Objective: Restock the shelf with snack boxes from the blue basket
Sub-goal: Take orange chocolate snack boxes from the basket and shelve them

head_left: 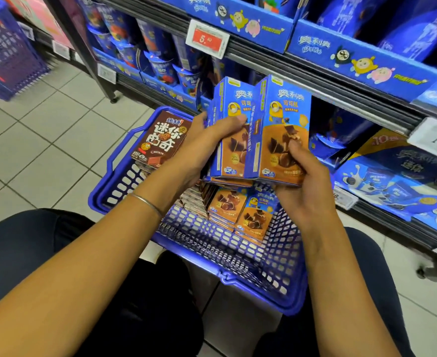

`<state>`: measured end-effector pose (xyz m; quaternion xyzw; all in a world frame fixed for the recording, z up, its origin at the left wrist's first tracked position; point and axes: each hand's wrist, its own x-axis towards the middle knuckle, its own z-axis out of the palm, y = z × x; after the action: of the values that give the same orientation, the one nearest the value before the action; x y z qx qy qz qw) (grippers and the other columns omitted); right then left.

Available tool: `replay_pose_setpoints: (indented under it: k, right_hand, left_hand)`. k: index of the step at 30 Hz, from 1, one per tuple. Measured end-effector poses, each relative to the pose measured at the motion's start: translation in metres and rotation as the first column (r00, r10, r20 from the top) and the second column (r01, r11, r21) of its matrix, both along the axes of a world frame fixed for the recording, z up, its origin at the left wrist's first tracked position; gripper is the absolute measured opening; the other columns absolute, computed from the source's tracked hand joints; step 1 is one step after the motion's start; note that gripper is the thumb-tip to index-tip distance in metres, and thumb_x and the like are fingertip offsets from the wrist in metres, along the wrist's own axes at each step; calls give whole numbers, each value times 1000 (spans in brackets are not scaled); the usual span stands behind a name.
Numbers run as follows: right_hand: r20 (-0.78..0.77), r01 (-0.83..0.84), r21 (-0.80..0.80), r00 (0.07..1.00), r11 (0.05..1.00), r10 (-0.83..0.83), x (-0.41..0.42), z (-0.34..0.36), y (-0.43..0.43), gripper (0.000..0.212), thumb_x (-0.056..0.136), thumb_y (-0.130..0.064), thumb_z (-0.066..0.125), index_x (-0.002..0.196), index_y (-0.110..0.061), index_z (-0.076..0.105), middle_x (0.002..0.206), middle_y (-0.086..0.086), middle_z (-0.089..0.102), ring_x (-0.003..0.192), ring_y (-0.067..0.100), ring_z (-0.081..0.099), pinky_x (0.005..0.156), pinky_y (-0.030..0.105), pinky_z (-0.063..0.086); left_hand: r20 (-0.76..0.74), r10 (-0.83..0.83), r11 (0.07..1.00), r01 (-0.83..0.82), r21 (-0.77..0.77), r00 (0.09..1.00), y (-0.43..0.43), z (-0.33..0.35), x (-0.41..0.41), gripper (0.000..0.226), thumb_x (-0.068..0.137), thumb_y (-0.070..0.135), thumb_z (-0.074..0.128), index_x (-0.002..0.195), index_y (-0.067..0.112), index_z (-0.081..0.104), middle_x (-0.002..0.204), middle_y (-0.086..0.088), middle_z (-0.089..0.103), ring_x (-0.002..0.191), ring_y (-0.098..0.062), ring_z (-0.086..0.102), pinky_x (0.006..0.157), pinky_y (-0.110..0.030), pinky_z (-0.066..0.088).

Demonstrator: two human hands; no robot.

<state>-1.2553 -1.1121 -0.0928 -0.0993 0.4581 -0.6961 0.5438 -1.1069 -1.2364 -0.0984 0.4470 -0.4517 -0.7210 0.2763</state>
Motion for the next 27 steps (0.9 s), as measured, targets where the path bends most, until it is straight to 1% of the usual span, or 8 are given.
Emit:
replay_pose_setpoints:
  k: [3, 7, 11, 13, 16, 19, 23, 27]
  right_hand:
    - [25, -46, -1, 999, 999, 46, 10, -4, -8, 47, 94, -22, 59, 137, -5, 57, 135, 22, 62, 120, 43, 59, 101, 59, 47]
    - [12, -109, 94, 994, 990, 109, 16, -4, -20, 49, 93, -29, 58, 138, -7, 57, 136, 23, 61, 125, 47, 57, 101, 68, 44]
    - [43, -129, 193, 992, 973, 123, 18, 17, -28, 53, 96, -30, 56, 142, -5, 52, 137, 25, 59, 126, 50, 55, 99, 74, 42]
    - [59, -161, 239, 987, 958, 151, 20, 34, -28, 52, 96, -29, 56, 141, -3, 51, 136, 25, 58, 125, 49, 56, 98, 73, 43]
    - [117, -222, 285, 974, 932, 196, 28, 75, -23, 49, 86, -29, 61, 130, -7, 61, 130, 24, 63, 117, 44, 63, 99, 69, 45]
    - [218, -293, 251, 946, 923, 241, 37, 137, -10, 39, 84, -28, 62, 117, -9, 72, 119, 17, 72, 104, 34, 71, 92, 55, 55]
    - [182, -322, 203, 940, 925, 288, 51, 239, 6, 52, 91, -29, 61, 138, -7, 58, 134, 21, 63, 124, 42, 60, 104, 61, 47]
    - [116, -352, 143, 934, 925, 338, 58, 367, 17, 40, 93, -29, 59, 129, -12, 67, 126, 16, 69, 117, 36, 66, 100, 58, 51]
  left_hand:
    - [-6, 8, 1000, -8, 21, 1000, -4, -6, 4, 94, 74, 43, 91, 150, 10, 47, 126, -11, 77, 101, -32, 79, 83, -44, 64]
    - [-14, 22, 998, -21, 60, 1000, -12, -8, 7, 96, 71, 49, 92, 149, 13, 49, 124, -8, 78, 87, -22, 80, 76, -37, 63]
    - [-25, 14, 993, -10, 117, 1000, -14, 0, 7, 96, 76, 53, 89, 153, 16, 44, 128, -6, 77, 107, -28, 78, 88, -45, 64]
    - [-37, 39, 983, -31, 181, 999, -8, 13, 10, 94, 80, 52, 86, 154, 18, 41, 126, -5, 77, 110, -28, 78, 90, -46, 64]
    - [-36, 55, 972, -45, 229, 998, 10, 43, 22, 82, 87, 48, 77, 156, 19, 42, 132, -7, 75, 118, -29, 74, 102, -52, 59]
    - [-42, 68, 956, -53, 288, 997, 30, 99, 35, 82, 88, 46, 73, 157, 16, 43, 139, -11, 70, 124, -35, 70, 107, -58, 54]
    - [-77, 95, 960, -71, 270, 993, 46, 203, 48, 81, 89, 42, 72, 158, 11, 42, 140, -19, 68, 126, -44, 67, 107, -66, 52]
    - [-111, 117, 977, -94, 191, 987, 59, 330, 55, 85, 86, 44, 77, 153, 2, 46, 141, -27, 64, 128, -50, 63, 110, -66, 49]
